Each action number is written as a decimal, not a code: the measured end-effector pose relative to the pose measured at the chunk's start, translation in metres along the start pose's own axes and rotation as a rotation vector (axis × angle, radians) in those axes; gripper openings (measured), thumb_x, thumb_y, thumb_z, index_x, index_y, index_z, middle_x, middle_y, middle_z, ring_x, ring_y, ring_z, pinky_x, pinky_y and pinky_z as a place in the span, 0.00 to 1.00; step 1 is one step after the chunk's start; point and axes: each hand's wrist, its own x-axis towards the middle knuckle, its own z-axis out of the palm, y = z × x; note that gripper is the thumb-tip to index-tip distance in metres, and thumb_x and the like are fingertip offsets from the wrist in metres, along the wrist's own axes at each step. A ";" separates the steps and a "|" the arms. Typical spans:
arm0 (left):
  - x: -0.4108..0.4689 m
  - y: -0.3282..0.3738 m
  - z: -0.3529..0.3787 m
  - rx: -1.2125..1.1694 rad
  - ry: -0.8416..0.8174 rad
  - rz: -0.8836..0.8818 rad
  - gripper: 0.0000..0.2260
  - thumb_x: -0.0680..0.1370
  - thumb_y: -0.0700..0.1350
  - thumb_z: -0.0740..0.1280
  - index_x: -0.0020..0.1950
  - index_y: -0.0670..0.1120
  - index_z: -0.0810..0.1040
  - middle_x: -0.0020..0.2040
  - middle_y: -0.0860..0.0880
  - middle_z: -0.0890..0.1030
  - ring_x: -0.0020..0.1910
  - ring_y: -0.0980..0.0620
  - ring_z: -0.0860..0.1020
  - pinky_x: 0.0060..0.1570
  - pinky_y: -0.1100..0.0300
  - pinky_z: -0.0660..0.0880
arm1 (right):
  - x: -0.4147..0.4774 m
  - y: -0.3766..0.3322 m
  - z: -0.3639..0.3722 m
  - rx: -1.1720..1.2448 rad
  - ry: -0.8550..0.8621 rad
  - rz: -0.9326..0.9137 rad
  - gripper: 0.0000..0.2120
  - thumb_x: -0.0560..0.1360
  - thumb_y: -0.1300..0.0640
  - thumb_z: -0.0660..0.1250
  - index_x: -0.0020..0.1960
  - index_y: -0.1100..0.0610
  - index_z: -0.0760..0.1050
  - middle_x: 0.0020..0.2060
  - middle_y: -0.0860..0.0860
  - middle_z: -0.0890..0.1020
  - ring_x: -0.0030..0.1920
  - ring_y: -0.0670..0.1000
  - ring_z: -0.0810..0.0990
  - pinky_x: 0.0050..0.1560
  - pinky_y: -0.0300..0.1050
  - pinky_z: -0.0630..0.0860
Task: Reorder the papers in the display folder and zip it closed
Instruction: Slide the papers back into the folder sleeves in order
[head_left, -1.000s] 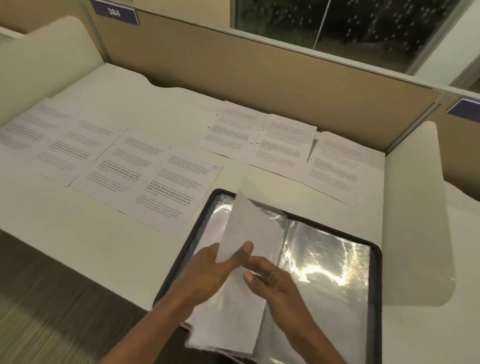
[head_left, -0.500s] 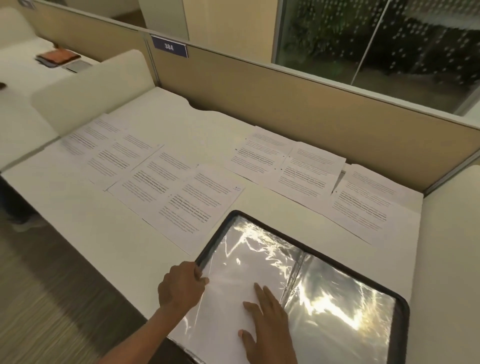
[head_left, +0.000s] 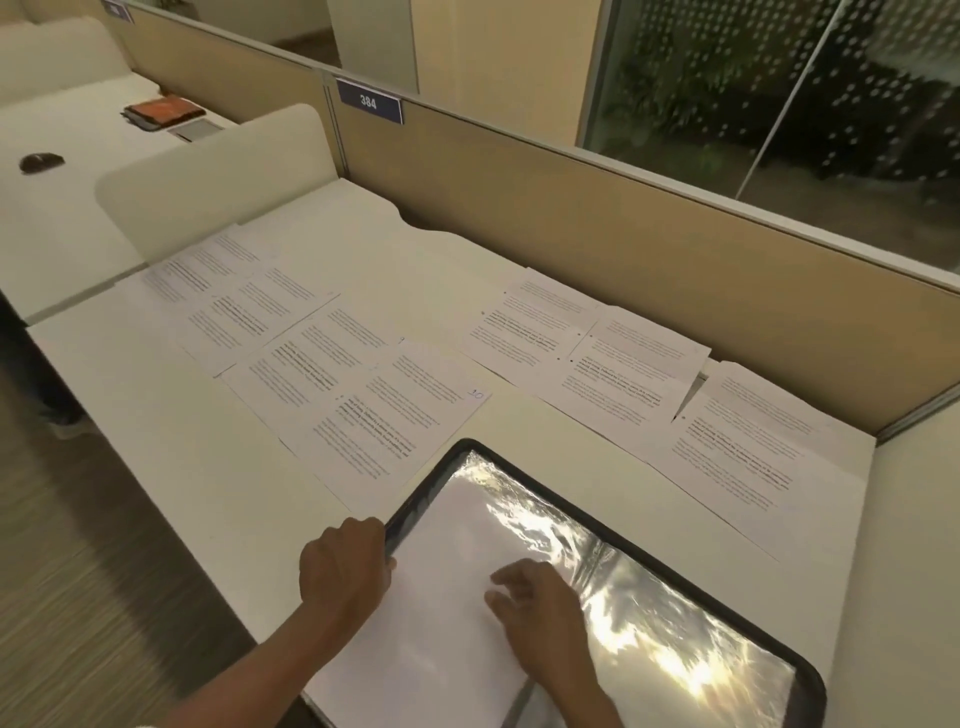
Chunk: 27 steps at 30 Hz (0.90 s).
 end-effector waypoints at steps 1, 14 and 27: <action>0.008 -0.001 -0.002 -0.087 0.041 0.019 0.27 0.52 0.56 0.90 0.28 0.49 0.73 0.25 0.52 0.73 0.19 0.52 0.72 0.28 0.68 0.54 | 0.011 -0.008 -0.007 0.079 0.009 0.059 0.06 0.74 0.51 0.78 0.48 0.43 0.82 0.47 0.41 0.84 0.49 0.39 0.82 0.52 0.36 0.76; 0.250 0.017 -0.089 -0.465 -0.192 0.113 0.20 0.76 0.65 0.75 0.36 0.51 0.77 0.38 0.53 0.83 0.42 0.51 0.84 0.44 0.57 0.80 | 0.207 -0.093 -0.052 0.247 0.326 0.213 0.07 0.74 0.54 0.80 0.49 0.46 0.84 0.44 0.43 0.86 0.47 0.47 0.85 0.56 0.55 0.84; 0.446 0.084 -0.085 -0.529 -0.258 0.136 0.29 0.77 0.63 0.75 0.63 0.39 0.80 0.63 0.42 0.83 0.64 0.42 0.80 0.65 0.51 0.77 | 0.330 -0.106 -0.035 -0.380 0.338 0.246 0.32 0.82 0.40 0.66 0.81 0.51 0.63 0.82 0.50 0.61 0.82 0.53 0.57 0.78 0.55 0.63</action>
